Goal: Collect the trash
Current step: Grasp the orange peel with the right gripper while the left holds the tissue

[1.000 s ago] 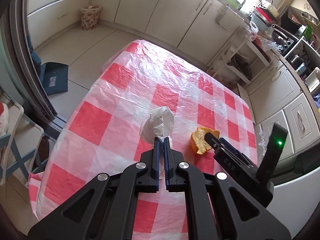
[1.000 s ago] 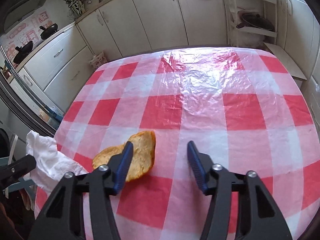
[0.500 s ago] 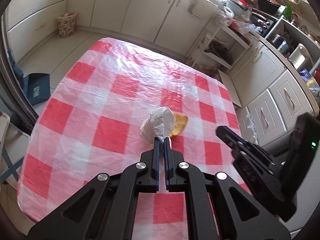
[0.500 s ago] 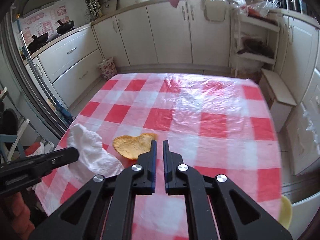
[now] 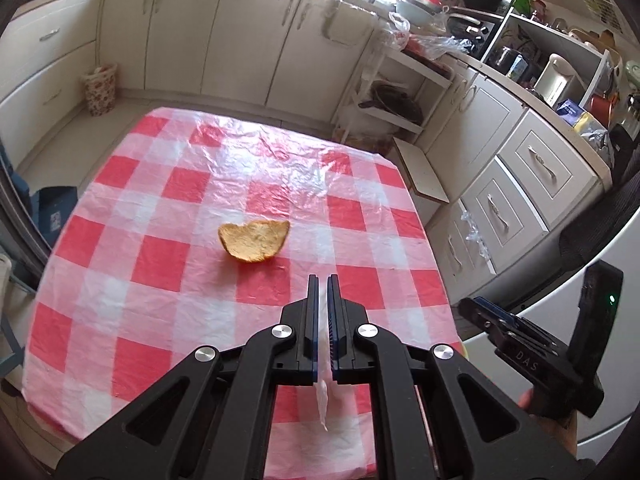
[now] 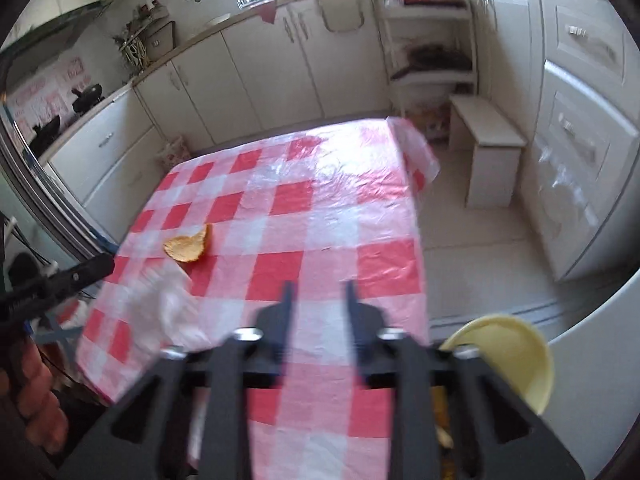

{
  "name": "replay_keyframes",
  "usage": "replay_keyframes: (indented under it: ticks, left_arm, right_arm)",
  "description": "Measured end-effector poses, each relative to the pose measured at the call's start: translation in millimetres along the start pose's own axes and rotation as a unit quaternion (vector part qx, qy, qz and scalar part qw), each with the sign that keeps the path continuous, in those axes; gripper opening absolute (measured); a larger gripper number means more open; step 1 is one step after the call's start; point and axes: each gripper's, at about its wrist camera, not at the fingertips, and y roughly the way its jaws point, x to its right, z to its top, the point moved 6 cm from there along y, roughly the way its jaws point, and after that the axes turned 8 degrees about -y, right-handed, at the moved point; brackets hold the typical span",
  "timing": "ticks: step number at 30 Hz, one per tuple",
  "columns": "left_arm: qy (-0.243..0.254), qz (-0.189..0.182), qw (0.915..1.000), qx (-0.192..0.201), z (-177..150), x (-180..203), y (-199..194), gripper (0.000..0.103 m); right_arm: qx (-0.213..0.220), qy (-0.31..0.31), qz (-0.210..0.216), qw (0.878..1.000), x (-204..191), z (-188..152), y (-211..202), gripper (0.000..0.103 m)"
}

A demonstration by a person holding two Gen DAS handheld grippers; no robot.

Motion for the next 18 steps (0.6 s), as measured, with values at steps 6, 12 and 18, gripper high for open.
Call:
replay_keyframes:
  ticks: [6, 12, 18]
  left_arm:
    - [-0.027, 0.033, 0.9991, 0.004, 16, -48, -3, 0.004]
    - [-0.050, 0.029, 0.9965, -0.060, 7, -74, 21, 0.004]
    - [-0.053, 0.027, 0.9958, -0.070, 7, -76, 26, 0.007]
  right_arm:
    - [-0.023, -0.030, 0.054, 0.998, -71, 28, 71, 0.049]
    - [-0.046, -0.062, 0.061, 0.995, -136, 43, 139, 0.049]
    - [-0.061, -0.038, 0.041, 0.997, -127, 41, 165, 0.043]
